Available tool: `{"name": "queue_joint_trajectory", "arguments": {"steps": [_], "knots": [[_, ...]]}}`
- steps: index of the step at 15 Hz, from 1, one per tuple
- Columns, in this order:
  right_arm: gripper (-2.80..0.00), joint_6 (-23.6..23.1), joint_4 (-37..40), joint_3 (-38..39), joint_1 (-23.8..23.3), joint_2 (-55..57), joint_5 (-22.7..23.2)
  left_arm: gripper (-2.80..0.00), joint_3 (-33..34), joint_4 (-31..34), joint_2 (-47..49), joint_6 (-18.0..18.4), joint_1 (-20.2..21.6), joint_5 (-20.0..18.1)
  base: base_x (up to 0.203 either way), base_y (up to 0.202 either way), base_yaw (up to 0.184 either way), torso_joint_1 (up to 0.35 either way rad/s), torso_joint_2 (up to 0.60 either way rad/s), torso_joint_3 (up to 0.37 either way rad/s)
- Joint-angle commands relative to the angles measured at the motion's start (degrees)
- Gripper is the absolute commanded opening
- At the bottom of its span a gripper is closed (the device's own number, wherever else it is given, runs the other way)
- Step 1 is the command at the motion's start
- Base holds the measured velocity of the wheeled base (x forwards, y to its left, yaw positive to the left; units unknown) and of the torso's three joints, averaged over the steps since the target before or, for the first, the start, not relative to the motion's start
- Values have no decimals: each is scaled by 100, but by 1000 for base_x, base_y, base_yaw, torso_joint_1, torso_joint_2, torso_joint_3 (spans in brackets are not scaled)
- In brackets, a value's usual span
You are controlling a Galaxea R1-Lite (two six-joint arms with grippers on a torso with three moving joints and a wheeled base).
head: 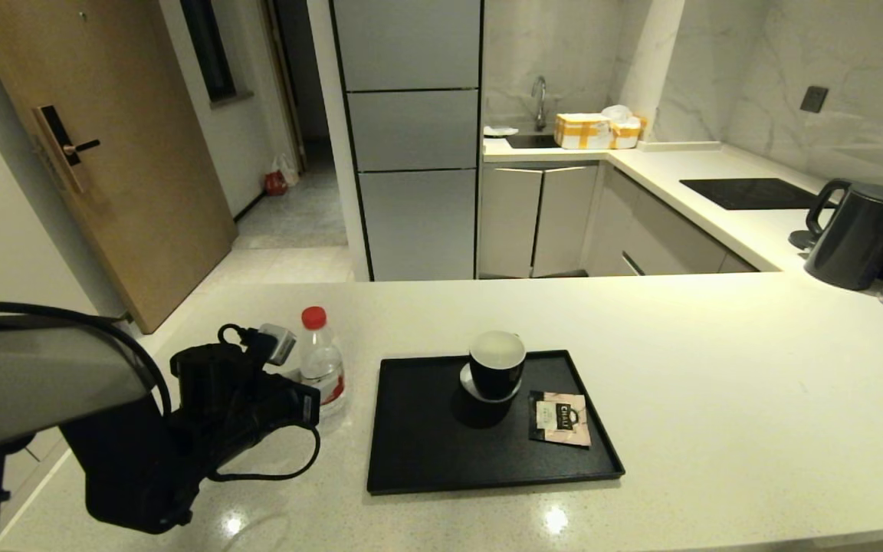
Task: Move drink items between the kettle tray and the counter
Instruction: Place it on the left
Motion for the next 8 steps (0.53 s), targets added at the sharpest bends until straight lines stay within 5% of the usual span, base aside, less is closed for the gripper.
{"name": "queue_joint_trajectory", "arguments": {"steps": [1,2,3,8], "knots": [[-280,-2,2,9,-2,0,4,-280,14,-23,48,5,-1,-4,0,0,0,0,0,0],[-280,-2,2,9,-2,0,4,-280,8,-23,48,5,-1,-2,0,0,0,0,0,0],[-280,-2,2,9,-2,0,4,0,6,-23,48,5,-1,0,0,0,0,0,0,0],[-280,-2,2,9,-2,0,4,0,104,-31,14,-3,-1,9,0,0,0,0,0,0]]}}
